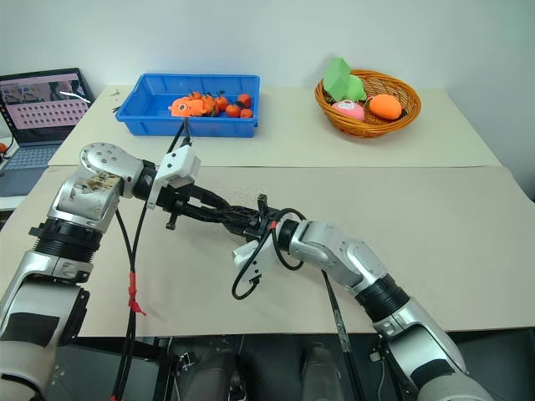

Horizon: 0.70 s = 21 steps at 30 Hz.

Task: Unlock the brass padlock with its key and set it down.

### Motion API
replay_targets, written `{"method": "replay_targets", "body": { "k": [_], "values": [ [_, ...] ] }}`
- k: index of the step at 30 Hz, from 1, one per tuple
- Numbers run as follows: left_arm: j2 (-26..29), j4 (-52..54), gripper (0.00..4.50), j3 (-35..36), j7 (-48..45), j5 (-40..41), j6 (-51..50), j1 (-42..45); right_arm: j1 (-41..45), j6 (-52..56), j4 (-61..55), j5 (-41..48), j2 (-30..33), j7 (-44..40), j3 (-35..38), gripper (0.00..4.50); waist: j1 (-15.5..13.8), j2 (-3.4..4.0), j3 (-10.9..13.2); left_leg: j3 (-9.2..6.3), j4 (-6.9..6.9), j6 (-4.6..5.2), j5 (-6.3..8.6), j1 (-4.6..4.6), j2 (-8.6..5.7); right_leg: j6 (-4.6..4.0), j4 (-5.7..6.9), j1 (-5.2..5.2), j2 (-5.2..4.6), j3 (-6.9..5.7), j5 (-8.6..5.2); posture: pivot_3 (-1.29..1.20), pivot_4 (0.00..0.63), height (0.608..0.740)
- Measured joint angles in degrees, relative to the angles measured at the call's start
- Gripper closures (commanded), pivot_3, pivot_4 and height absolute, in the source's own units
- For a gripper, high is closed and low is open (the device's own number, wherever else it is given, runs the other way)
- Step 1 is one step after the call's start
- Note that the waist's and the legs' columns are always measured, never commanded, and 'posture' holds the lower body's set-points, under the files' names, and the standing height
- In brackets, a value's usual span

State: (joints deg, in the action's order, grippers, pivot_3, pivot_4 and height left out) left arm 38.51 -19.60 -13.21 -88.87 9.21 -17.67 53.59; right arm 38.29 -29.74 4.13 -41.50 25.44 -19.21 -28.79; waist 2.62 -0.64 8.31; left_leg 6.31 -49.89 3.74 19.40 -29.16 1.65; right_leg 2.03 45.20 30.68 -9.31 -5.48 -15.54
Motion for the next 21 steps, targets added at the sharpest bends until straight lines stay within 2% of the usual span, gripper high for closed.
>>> {"method": "replay_targets", "body": {
  "k": [2,14,16,21],
  "values": [
    [0.1,-0.1,3.67,0.4,-0.1,0.6,-0.3,-0.1,0.0,-0.3,0.0,0.0,0.1,0.5,0.3,4.25,0.0,0.0,0.0,0.0,0.0,0.0,0.0,0.0,0.0,0.0,0.0,0.01,0.0,0.0,0.0,0.0,0.15,0.664],
    [0.2,-0.1,3.67,0.9,0.0,1.7,-1.1,-0.3,0.0,-0.3,0.0,0.0,-0.2,0.6,0.5,4.27,0.0,0.0,0.0,0.0,0.0,0.0,0.0,0.0,0.0,0.0,0.0,0.0,0.0,0.0,0.0,0.0,0.15,0.664],
    [0.2,-0.1,2.67,1.0,0.3,2.0,-1.1,-0.6,0.0,-0.2,0.0,0.0,-0.2,0.5,0.5,4.27,0.0,0.0,0.0,0.0,0.0,0.0,0.0,0.0,0.0,0.0,0.01,0.0,0.0,0.0,0.0,0.0,0.15,0.664],
    [0.8,0.2,0.96,1.5,0.9,2.1,-0.4,-0.7,0.0,0.2,0.3,0.1,-0.8,-0.3,0.5,4.27,0.0,0.0,0.0,0.0,0.0,0.0,0.0,0.0,0.0,0.0,0.01,0.0,0.0,0.0,0.0,0.0,0.15,0.664]
  ]
}}
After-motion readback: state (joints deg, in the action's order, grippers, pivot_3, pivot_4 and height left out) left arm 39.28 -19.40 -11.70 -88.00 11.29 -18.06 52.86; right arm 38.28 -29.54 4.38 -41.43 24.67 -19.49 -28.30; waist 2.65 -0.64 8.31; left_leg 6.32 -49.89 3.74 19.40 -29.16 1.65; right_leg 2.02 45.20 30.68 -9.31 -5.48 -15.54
